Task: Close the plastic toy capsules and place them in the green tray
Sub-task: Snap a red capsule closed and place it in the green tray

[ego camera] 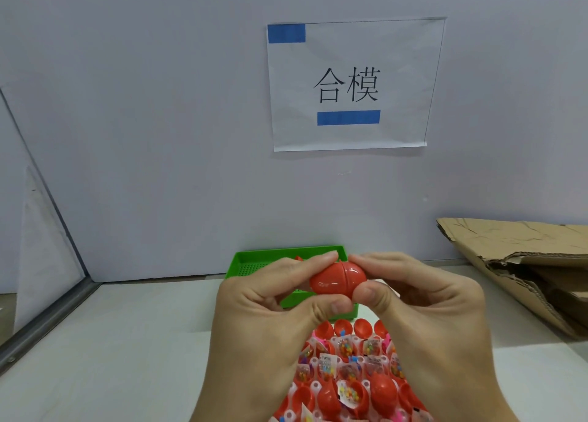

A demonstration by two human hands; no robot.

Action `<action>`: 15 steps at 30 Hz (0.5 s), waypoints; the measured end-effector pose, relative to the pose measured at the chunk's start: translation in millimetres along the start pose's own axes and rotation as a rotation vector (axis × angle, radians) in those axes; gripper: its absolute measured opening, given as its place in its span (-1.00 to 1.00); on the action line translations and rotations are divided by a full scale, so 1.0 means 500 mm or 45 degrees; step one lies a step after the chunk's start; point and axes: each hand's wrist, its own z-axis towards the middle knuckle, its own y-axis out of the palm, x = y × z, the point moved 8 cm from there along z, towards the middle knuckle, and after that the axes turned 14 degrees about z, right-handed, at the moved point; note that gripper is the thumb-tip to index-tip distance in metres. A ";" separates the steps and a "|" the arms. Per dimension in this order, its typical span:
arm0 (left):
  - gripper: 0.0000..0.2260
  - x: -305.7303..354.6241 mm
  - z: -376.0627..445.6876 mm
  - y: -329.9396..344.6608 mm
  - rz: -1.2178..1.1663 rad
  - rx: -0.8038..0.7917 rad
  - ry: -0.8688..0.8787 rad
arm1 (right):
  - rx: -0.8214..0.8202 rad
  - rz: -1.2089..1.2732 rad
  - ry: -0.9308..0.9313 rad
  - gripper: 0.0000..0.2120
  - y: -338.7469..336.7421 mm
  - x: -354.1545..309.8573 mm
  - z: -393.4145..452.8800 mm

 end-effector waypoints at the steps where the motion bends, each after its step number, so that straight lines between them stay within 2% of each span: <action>1: -0.63 -0.001 0.000 0.000 0.020 0.007 -0.002 | 0.005 -0.010 -0.006 -0.77 -0.001 0.001 0.000; 7: -0.62 -0.011 -0.005 0.008 0.063 0.041 -0.030 | 0.037 -0.075 -0.035 -0.75 -0.007 0.003 0.002; 15: -0.65 -0.036 -0.009 0.017 0.039 0.038 -0.100 | 0.013 -0.133 0.000 -0.82 -0.013 0.014 0.000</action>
